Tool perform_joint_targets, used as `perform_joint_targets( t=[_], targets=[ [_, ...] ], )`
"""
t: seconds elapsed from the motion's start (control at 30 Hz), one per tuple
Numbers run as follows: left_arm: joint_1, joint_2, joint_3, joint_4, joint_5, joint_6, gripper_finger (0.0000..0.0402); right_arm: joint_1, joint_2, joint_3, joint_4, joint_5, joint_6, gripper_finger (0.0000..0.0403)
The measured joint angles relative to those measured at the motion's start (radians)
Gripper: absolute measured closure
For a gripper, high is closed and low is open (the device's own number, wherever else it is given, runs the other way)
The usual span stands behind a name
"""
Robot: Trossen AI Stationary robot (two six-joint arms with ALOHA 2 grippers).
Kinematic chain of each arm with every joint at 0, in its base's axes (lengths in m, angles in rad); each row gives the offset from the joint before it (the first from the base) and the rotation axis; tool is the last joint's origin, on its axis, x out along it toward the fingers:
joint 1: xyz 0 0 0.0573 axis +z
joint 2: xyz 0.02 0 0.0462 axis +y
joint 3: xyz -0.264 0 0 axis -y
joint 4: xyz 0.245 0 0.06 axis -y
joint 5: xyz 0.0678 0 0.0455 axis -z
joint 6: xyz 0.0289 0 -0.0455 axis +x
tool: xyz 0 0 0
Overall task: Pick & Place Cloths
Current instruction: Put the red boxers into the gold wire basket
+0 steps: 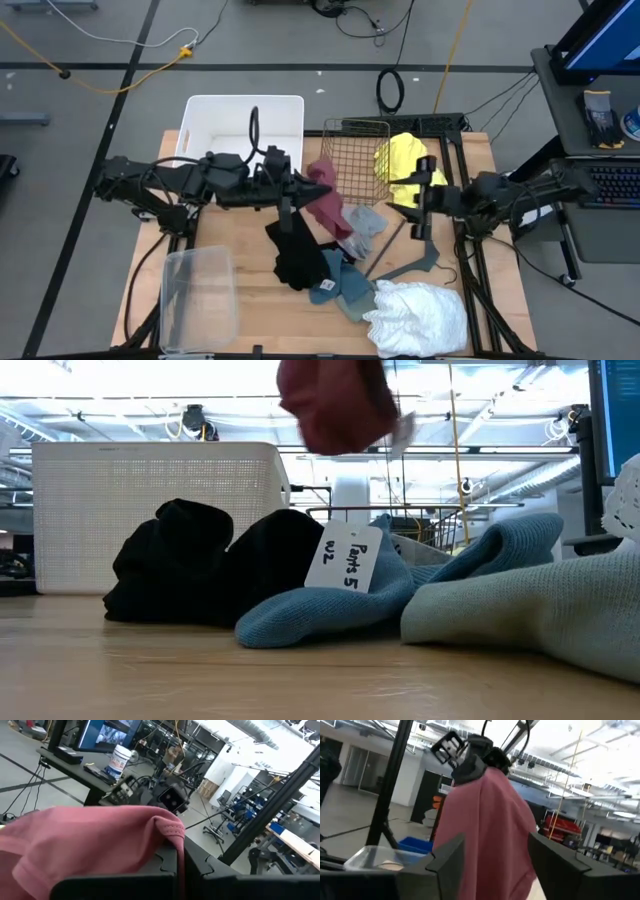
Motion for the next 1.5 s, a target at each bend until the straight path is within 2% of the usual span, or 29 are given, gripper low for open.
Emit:
perform_joint_targets(
  t=[0.13,0.37,0.77,0.83,1.0,1.2,1.4,1.5],
  targets=[
    [0.000,0.000,0.000,0.003,-0.010,0.002,0.0401,0.000,0.108,0.087,-0.061,0.000,-0.001,0.0155],
    [0.011,0.000,0.000,0.004,-0.061,0.012,0.0401,0.000,0.247,0.218,-0.127,0.001,0.103,0.0109],
    [0.060,0.000,0.000,0.033,-0.112,0.028,0.0402,0.000,0.389,0.342,-0.125,0.012,0.179,0.0075],
    [0.066,0.000,0.000,0.048,-0.112,0.031,0.0402,0.000,0.404,0.353,-0.124,0.066,0.177,0.0072],
    [0.069,0.000,0.000,0.058,-0.113,0.032,0.0402,-0.008,0.444,0.360,-0.102,0.282,0.146,0.0071],
    [0.068,0.012,0.000,0.104,-0.113,0.032,0.0402,-0.020,0.473,0.360,-0.038,0.300,0.126,0.0071],
    [0.066,0.046,-0.001,0.136,-0.078,0.010,0.0402,-0.031,0.496,0.359,0.021,0.435,0.118,0.0079],
    [0.066,0.058,-0.001,0.136,-0.064,0.006,0.0402,-0.033,0.497,0.359,-0.013,0.525,0.113,0.0097]
  ],
)
